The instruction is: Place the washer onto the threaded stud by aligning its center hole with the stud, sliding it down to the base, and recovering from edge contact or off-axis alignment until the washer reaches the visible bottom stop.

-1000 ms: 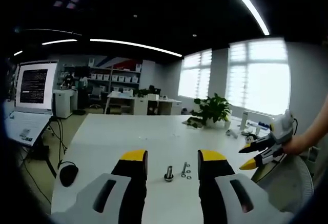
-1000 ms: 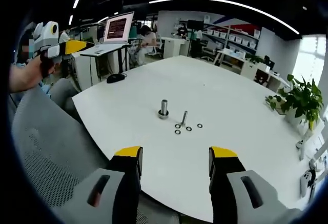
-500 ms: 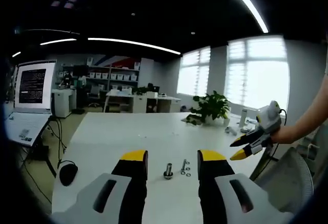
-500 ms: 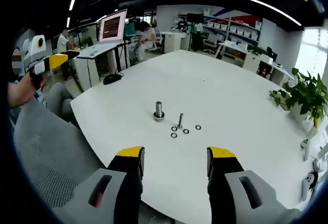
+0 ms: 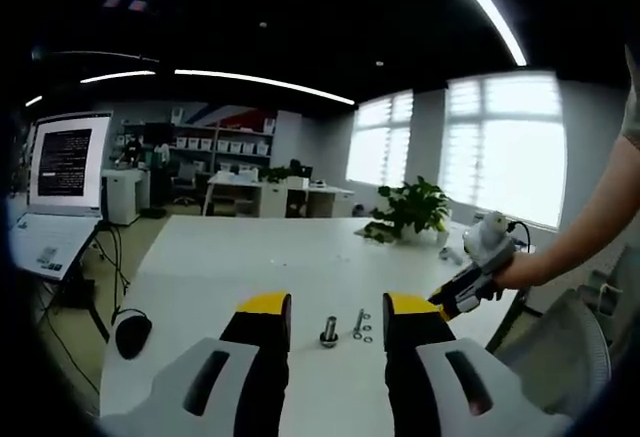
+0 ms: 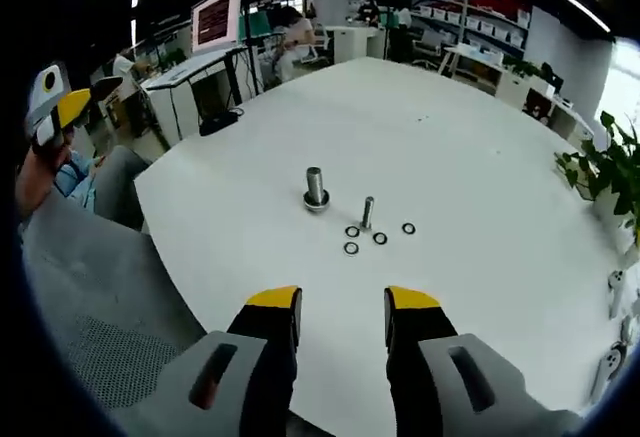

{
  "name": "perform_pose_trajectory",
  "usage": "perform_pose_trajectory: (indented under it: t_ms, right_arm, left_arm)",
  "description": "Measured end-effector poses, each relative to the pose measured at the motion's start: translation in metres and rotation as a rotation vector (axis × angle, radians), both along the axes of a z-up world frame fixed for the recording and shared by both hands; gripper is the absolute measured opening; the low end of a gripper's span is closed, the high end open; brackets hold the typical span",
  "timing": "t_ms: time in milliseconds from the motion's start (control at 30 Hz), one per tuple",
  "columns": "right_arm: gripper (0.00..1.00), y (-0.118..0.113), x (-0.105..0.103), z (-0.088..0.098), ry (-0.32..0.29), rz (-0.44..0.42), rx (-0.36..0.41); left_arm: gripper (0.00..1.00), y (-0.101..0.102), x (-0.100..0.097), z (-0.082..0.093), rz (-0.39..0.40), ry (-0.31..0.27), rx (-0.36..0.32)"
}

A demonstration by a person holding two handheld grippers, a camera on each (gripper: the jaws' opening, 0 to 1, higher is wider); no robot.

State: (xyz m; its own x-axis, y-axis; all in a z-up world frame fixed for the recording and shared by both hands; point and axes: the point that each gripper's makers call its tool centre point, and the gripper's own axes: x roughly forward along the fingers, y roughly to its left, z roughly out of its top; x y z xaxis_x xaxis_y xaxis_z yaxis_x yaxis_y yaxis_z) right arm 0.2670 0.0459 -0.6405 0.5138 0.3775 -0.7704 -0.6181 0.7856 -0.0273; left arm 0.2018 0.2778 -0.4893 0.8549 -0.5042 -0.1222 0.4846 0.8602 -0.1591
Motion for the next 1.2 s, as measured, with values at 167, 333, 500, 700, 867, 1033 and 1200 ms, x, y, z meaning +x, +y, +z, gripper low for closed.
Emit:
perform_pose_trajectory:
  t_ms: [167,333,500,700,867,1033,1200]
  right_arm:
    - [0.32,-0.001,0.008,-0.007,0.019,0.023,-0.042]
    - [0.28,-0.01,0.022,-0.009,0.025,0.026,-0.076]
    - [0.28,-0.02,0.042,-0.014,0.04,-0.004,-0.078]
    - [0.27,-0.03,0.066,-0.025,0.058,-0.014,-0.089]
    - [0.27,-0.039,0.089,-0.043,0.068,-0.001,-0.089]
    - [0.26,-0.044,0.106,-0.064,0.106,0.009,-0.082]
    - [0.25,-0.036,0.125,-0.08,0.129,0.016,-0.034]
  left_arm:
    - [0.34,0.0,0.0,0.001,0.001,-0.006,0.001]
    - [0.33,0.0,0.0,0.001,0.002,-0.004,-0.001]
    - [0.33,0.003,0.001,0.0,0.016,0.001,0.0]
    - [0.33,0.01,0.006,-0.008,0.047,0.036,0.009]
    - [0.33,0.012,0.006,-0.008,0.057,0.042,0.001]
    - [0.33,0.017,0.009,-0.007,0.088,0.035,0.009]
    - [0.32,0.021,0.011,-0.009,0.107,0.04,0.024]
